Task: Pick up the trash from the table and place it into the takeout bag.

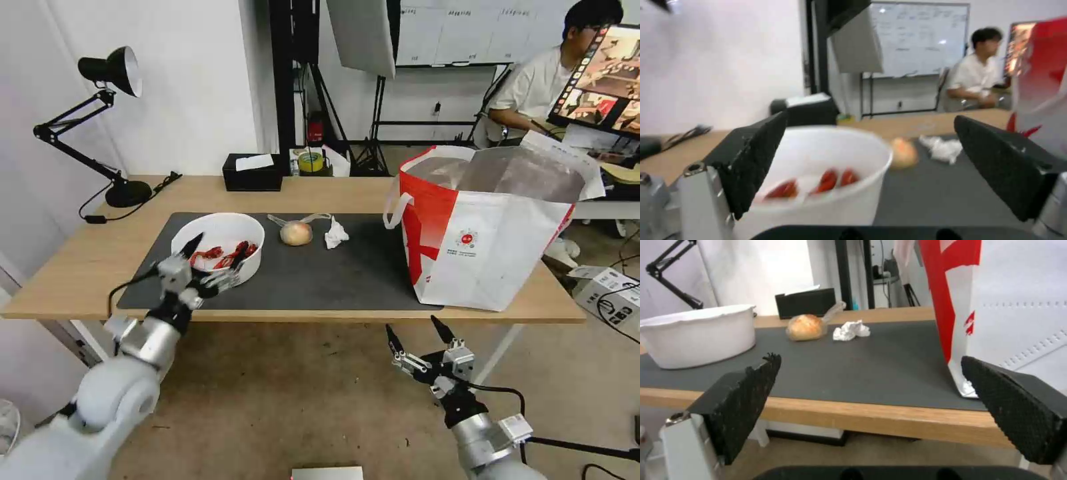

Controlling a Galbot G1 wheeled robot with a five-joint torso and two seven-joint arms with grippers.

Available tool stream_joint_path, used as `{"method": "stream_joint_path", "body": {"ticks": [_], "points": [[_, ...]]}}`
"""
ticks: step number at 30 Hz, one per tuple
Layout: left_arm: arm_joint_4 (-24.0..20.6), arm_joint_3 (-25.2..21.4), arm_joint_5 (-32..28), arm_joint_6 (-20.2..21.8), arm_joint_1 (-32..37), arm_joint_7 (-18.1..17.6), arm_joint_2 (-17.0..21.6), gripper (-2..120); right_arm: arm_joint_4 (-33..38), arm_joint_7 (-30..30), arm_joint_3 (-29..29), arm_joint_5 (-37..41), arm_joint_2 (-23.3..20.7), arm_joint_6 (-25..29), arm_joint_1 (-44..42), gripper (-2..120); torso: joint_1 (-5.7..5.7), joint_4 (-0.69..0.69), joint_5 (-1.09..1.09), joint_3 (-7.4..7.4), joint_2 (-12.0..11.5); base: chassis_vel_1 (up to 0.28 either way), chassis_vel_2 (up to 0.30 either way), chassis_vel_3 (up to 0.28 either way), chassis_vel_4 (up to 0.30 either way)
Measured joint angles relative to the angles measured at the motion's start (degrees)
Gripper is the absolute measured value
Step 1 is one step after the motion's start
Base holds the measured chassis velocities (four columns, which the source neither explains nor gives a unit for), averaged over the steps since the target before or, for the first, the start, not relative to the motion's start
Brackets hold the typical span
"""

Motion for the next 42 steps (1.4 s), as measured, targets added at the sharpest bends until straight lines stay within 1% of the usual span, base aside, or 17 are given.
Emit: {"method": "stream_joint_path", "body": {"ticks": [1,2,3,4,6,7,9,10,12,16,24,34,36,40,41,42], "points": [[-0.15,-0.82,1.23,-0.35,1.60,-0.02,-0.80,100,-0.14,0.09,-0.14,-0.10,0.23,0.13,-0.02,100,0.00,0.00,0.04,0.00,0.00,0.000,0.000,0.000,0.000],[-0.16,-1.73,3.60,-0.83,4.27,-0.08,-2.67,100,-0.22,0.45,-0.13,-0.50,0.54,0.37,-0.21,100,0.00,0.00,0.04,0.00,0.00,0.000,0.000,0.000,0.000],[-0.16,-1.73,3.60,-0.83,4.27,-0.08,-2.67,100,-0.22,0.45,-0.13,-0.50,0.54,0.37,-0.21,100,0.00,0.00,0.04,0.00,0.00,0.000,0.000,0.000,0.000],[-0.14,-2.06,4.69,-0.96,5.39,-0.05,-3.54,100,-0.28,0.62,-0.12,-0.72,0.64,0.45,-0.28,100,0.00,0.00,0.00,0.00,0.00,0.000,0.000,0.000,0.000],[-0.13,-3.08,7.61,-1.01,8.09,-0.78,-6.09,100,-0.48,1.19,-0.10,-1.24,0.84,0.57,-0.42,100,0.00,-0.01,0.04,0.00,0.00,0.000,0.000,0.000,0.000],[-0.13,-3.08,7.61,-1.01,8.09,-0.78,-6.09,100,-0.48,1.19,-0.10,-1.24,0.84,0.57,-0.42,100,0.00,-0.01,0.04,0.00,0.00,0.000,0.000,0.000,0.000],[-0.13,-3.91,9.68,-0.65,9.92,-2.00,-7.93,100,-0.87,1.90,-0.10,-1.98,0.95,0.62,-0.55,100,0.00,-0.01,0.03,0.00,0.00,0.000,0.000,0.000,0.000],[-0.13,-3.91,9.68,-0.65,9.92,-2.00,-7.93,100,-0.87,1.90,-0.10,-1.98,0.95,0.62,-0.55,100,0.00,-0.01,0.03,0.00,0.00,0.000,0.000,0.000,0.000],[-0.04,-4.66,10.75,0.35,11.38,-2.97,-9.06,100,-1.45,2.50,-0.09,-2.90,0.99,0.62,-0.65,100,0.00,-0.01,0.03,0.00,0.00,0.000,0.000,0.000,0.000],[1.13,-5.71,11.14,0.64,12.82,-3.30,-9.71,100,-2.67,3.31,-0.10,-3.60,1.00,0.64,-0.79,100,0.00,-0.01,0.03,0.00,0.00,0.000,0.000,0.000,0.000],[1.63,-6.38,10.70,1.68,13.19,-3.25,-9.52,100,-3.58,3.58,-1.00,-3.92,0.72,0.64,-0.85,100,0.01,-0.01,0.03,0.00,-0.01,0.000,0.000,0.000,0.000],[1.63,-6.17,9.81,1.80,12.67,-2.75,-9.96,100,-3.44,3.61,-1.68,-3.92,0.53,0.50,-0.79,100,0.01,-0.01,0.03,0.01,-0.01,0.000,0.000,0.000,0.000],[1.71,-5.87,9.49,1.81,12.52,-1.97,-9.78,100,-2.91,3.62,-1.45,-3.91,0.44,0.45,-0.90,100,0.01,-0.01,0.03,0.01,-0.01,0.000,0.000,0.000,0.000],[2.38,-4.80,9.34,1.81,11.71,-1.76,-9.03,100,-1.59,3.70,-1.55,-3.81,-0.34,0.11,-1.03,100,0.01,0.00,0.03,0.01,-0.01,0.000,0.000,0.000,0.000],[2.64,-4.26,9.26,1.81,11.13,-1.71,-8.58,100,-0.84,3.82,-1.72,-3.70,-0.96,-0.28,-0.99,100,0.01,-0.02,0.02,0.00,-0.01,0.000,0.000,0.000,0.000],[2.64,-4.26,9.26,1.81,11.13,-1.71,-8.58,100,-0.84,3.82,-1.72,-3.70,-0.96,-0.28,-0.99,100,0.01,-0.02,0.02,0.00,-0.01,0.000,0.000,0.000,0.000]]}}
